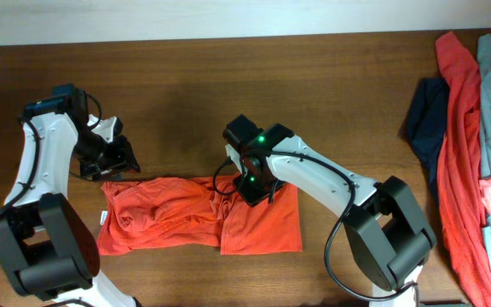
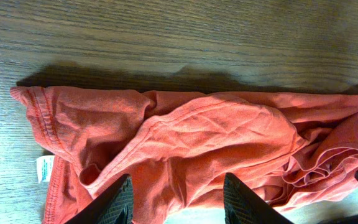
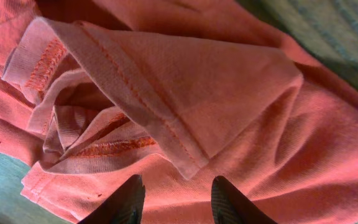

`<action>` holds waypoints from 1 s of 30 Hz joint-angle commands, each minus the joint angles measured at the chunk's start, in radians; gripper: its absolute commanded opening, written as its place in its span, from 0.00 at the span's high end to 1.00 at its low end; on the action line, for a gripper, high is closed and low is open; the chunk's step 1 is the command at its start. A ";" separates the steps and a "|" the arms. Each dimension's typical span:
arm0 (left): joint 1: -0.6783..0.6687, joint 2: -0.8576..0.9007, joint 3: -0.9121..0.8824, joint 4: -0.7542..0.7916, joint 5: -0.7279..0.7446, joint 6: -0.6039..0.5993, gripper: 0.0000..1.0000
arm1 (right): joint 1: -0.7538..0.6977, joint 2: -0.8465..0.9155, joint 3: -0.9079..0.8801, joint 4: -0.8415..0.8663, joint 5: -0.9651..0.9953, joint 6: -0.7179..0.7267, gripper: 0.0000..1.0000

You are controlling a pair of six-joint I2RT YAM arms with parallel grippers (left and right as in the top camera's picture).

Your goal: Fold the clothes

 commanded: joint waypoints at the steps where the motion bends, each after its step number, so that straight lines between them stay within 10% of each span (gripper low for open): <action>1: 0.003 -0.011 0.011 0.002 0.002 -0.002 0.53 | 0.005 0.023 0.006 0.006 -0.024 -0.008 0.59; 6: 0.003 -0.011 0.011 0.003 0.002 -0.002 0.53 | 0.005 0.029 0.006 0.037 -0.024 -0.007 0.61; 11: 0.003 -0.011 0.011 0.002 0.002 -0.002 0.53 | 0.004 0.029 0.006 0.056 -0.013 -0.007 0.96; 23: 0.003 -0.011 0.011 0.002 0.002 -0.002 0.53 | 0.004 0.027 0.037 0.092 0.048 -0.014 0.96; 30: 0.003 -0.011 0.011 0.002 0.002 -0.002 0.53 | 0.008 0.027 0.019 0.024 0.040 -0.011 0.55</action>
